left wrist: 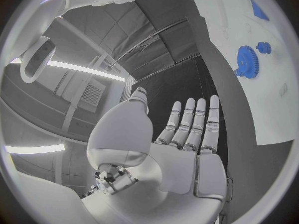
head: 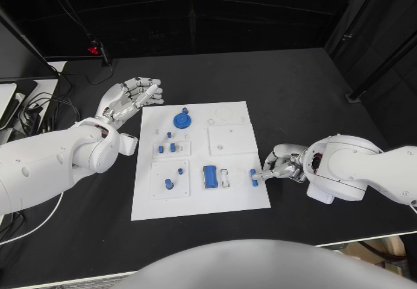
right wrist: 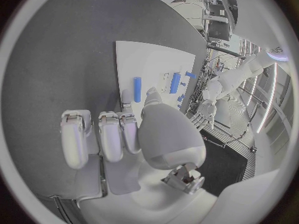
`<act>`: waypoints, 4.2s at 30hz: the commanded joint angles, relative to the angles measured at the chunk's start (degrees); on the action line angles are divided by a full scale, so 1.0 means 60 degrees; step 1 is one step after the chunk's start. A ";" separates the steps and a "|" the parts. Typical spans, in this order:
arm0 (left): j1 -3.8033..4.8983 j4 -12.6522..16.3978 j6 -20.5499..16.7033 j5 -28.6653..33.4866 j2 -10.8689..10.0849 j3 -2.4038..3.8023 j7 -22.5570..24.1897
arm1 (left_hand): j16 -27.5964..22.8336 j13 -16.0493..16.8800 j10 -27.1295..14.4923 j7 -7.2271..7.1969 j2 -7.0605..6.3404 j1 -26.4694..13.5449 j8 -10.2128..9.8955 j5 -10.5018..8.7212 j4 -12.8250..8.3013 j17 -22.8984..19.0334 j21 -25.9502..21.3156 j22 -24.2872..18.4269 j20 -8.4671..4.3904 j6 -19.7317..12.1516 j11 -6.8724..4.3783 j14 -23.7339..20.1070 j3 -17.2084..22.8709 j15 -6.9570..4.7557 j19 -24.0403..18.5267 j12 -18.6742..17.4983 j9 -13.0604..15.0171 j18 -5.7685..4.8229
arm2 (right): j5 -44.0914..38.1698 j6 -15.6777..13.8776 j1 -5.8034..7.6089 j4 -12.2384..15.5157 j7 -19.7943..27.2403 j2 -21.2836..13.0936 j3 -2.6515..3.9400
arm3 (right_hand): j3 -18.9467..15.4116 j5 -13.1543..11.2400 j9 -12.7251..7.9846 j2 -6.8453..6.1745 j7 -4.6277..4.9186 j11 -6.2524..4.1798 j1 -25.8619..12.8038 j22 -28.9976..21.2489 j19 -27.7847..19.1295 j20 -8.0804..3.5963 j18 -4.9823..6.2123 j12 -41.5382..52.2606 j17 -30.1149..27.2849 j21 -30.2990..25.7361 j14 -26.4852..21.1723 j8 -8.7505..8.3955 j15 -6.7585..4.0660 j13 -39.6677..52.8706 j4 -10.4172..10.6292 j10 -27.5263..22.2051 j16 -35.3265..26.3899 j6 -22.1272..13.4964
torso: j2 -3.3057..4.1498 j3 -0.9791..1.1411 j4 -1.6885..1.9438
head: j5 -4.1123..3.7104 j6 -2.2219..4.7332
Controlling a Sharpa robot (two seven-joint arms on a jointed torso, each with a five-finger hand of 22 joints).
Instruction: Assemble the parts on the task board
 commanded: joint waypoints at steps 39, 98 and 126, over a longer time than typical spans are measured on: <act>0.0008 0.0016 0.0144 0.0484 0.0017 0.0007 0.0337 | 0.0051 -0.0015 -0.0084 0.1296 0.0099 -0.0009 0.0081 0.0047 0.0012 -0.0034 0.0011 -0.0026 0.0016 -0.0080 -0.0008 -0.0088 -0.0079 0.0001 -0.0025 0.0063 -0.0013 -0.0021 | -0.0089 0.0799 -0.0010 -0.0651 -0.0658 0.0765 -0.0001 | 0.0075 0.0190 -0.0209 0.0594 -0.0052 -0.0027 -0.0108 0.2516 0.0978 0.0045 -0.0069 0.0024 0.2516 0.0032 0.0993 -0.0106 0.0048 0.2509 0.0023 0.0977 0.0024 0.0362 | 0.0003 -0.0001 -0.0006 | 0.0032 0.0001; 0.0008 0.0064 0.0179 0.0649 -0.0015 0.0007 0.0311 | 0.0080 -0.0018 -0.0107 0.1297 0.0112 0.0028 0.0111 0.0058 0.0005 -0.0061 0.0004 -0.0040 0.0016 -0.0106 -0.0005 -0.0094 -0.0093 0.0003 -0.0043 0.0082 -0.0018 -0.0028 | -0.0379 -0.0297 -0.0129 -0.0892 -0.0178 0.1383 -0.0009 | 0.2662 -0.0049 -0.1373 0.0185 -0.0035 -0.0015 0.1391 0.2516 0.0978 0.0028 -0.0069 0.0024 0.2516 0.0032 0.0993 -0.1723 0.0045 0.2509 -0.0980 0.0977 0.0024 -0.0200 | 0.0005 0.0000 -0.0006 | 0.0049 0.0001; 0.0000 0.0037 0.0223 0.0649 0.0012 0.0007 0.0264 | 0.0092 -0.0018 -0.0115 0.1298 0.0120 0.0032 0.0124 0.0060 0.0010 -0.0074 0.0001 -0.0046 0.0016 -0.0119 -0.0003 -0.0098 -0.0103 0.0005 -0.0050 0.0092 -0.0020 -0.0031 | -0.0364 -0.0333 -0.0129 -0.0933 -0.0322 0.1540 -0.0008 | 0.2948 0.0332 -0.1559 -0.0479 0.0068 0.0069 0.0767 0.2516 0.0978 0.0069 -0.0069 0.0024 0.2516 0.0032 0.0993 -0.1666 0.0090 0.2509 -0.0882 0.0977 0.0024 -0.0341 | -0.0009 -0.0009 -0.0006 | 0.0019 0.0001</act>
